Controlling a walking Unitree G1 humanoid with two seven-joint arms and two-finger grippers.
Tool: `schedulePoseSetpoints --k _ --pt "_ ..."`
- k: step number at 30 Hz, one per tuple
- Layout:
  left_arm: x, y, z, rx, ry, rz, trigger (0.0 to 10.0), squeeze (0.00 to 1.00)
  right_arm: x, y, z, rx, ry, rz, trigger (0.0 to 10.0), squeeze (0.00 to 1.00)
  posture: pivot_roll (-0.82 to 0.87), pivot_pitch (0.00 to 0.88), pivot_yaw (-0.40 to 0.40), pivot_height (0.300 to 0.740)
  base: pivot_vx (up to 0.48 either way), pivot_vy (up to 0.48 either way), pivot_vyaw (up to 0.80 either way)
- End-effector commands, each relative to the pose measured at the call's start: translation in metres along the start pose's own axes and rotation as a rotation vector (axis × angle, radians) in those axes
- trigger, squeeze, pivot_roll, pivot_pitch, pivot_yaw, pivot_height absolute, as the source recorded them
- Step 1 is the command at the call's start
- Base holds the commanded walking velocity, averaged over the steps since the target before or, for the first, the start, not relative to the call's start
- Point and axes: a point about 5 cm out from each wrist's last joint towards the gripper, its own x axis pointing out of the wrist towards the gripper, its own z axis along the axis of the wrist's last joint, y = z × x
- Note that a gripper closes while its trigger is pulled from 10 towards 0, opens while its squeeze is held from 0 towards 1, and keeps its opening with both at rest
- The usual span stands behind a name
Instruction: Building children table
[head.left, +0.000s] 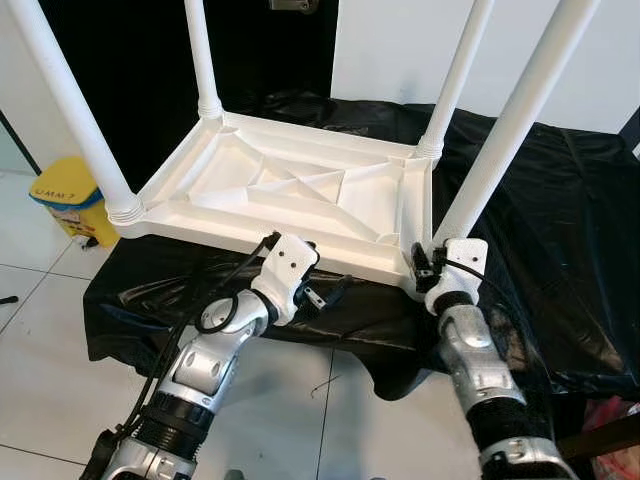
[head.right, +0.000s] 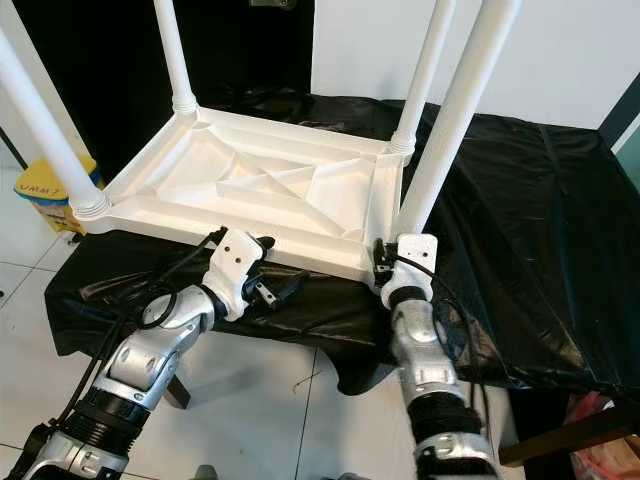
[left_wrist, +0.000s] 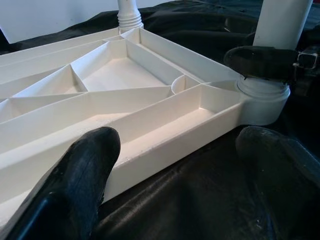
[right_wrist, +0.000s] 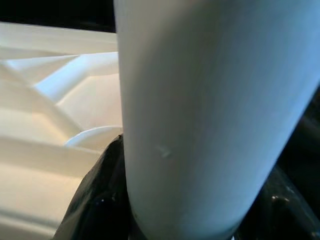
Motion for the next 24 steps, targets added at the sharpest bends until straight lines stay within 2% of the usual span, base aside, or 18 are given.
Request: schedulePoseSetpoints --k 1,5,13,14,24 --pt "0.003 -0.005 0.001 0.009 -0.002 -0.050 10.0 0.00 -0.009 -0.012 -0.019 -0.017 0.096 -0.106 10.0 0.00 0.02 0.059 -0.091 0.740 0.000 0.000 0.00" --pt "0.002 -0.008 0.002 0.007 -0.004 -0.066 10.0 0.00 -0.011 -0.006 -0.017 -0.008 0.095 -0.072 10.0 0.00 0.02 0.057 -0.096 0.740 0.000 0.000 0.00" --pt "0.002 -0.009 0.002 0.006 -0.005 -0.075 10.0 0.00 -0.010 -0.006 -0.012 -0.009 0.066 -0.033 10.0 0.00 0.03 0.054 -0.100 0.740 0.000 0.000 0.00" --pt "0.001 -0.012 0.002 0.007 -0.005 -0.085 10.0 0.00 -0.011 -0.006 -0.007 -0.014 0.032 0.003 10.0 1.00 0.03 0.051 -0.101 0.740 0.000 0.000 0.00" --pt "0.001 -0.014 0.001 0.009 -0.004 -0.098 10.0 0.00 -0.020 -0.016 0.002 -0.008 -0.040 0.115 10.0 1.00 0.02 0.041 -0.101 0.740 0.000 0.000 0.00"
